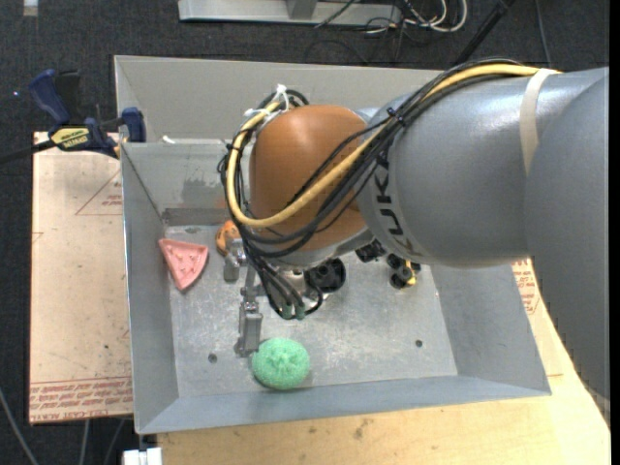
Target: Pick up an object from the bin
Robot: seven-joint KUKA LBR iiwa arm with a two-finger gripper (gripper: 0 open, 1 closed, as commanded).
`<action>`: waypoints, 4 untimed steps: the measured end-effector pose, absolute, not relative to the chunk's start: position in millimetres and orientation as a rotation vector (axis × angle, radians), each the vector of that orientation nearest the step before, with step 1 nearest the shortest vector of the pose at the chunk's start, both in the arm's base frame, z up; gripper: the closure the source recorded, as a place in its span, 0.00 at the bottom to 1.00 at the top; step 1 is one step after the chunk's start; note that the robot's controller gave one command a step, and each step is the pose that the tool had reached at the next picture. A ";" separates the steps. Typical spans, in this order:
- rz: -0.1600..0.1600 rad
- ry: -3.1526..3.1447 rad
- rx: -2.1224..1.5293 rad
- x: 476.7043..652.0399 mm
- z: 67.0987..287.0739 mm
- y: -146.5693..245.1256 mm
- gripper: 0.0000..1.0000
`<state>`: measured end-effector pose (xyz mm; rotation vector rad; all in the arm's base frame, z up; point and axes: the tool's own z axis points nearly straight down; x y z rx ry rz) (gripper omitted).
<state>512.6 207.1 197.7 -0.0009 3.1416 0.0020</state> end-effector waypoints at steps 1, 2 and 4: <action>0.004 3.135 -0.122 498.7 163.0 176.2 0.00; 0.001 3.142 -0.024 502.1 133.2 160.6 0.00; 0.000 3.140 -0.087 494.8 100.5 119.7 0.00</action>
Offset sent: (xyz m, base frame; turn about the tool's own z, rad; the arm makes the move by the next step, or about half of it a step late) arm -0.0061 -0.0544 -0.0839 0.0736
